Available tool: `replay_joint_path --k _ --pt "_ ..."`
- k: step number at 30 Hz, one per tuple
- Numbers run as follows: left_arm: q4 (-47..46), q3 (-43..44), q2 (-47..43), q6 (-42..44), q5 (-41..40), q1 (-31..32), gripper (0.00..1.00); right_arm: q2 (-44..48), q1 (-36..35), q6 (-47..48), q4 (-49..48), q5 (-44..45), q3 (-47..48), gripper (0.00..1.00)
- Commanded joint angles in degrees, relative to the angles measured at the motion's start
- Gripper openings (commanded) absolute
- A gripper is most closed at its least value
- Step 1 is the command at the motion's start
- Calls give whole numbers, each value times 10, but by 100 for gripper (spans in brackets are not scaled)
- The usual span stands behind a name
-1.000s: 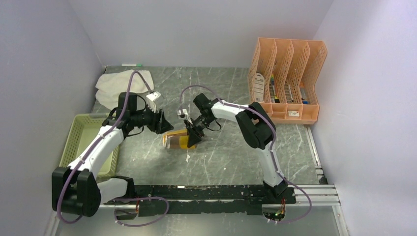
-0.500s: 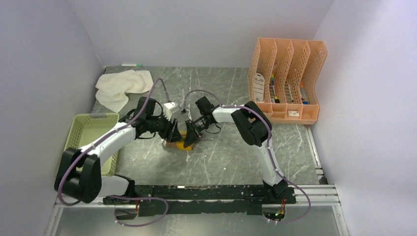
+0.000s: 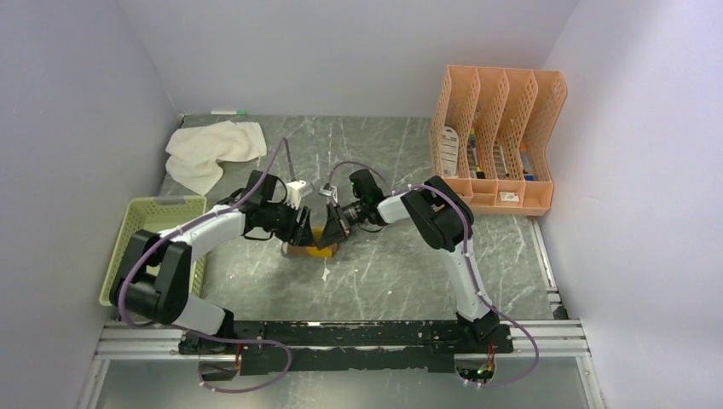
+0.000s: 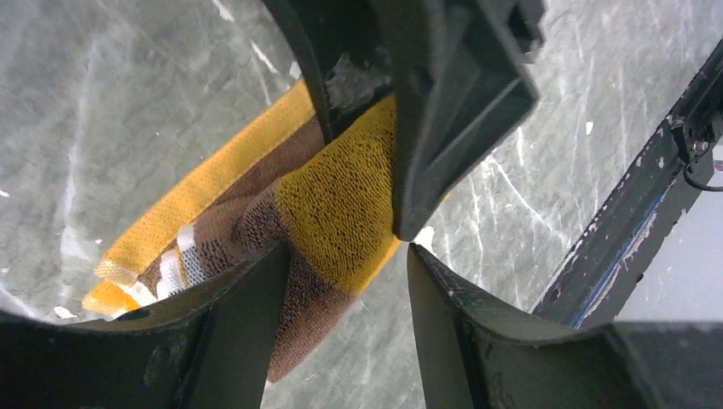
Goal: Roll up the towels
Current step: Roll the towel at the center of the board.
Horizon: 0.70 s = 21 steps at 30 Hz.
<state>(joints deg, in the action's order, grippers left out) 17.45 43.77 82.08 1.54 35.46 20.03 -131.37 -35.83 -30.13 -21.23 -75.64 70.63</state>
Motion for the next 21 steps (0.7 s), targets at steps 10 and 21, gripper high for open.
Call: replay_joint_path --k 10,21 --pt "1 -12 52 -70 -73 -4 66 47 4 160 225 256 96 99" --pt "-1 -12 63 -74 -80 -1 66 212 57 183 196 520 2 100"
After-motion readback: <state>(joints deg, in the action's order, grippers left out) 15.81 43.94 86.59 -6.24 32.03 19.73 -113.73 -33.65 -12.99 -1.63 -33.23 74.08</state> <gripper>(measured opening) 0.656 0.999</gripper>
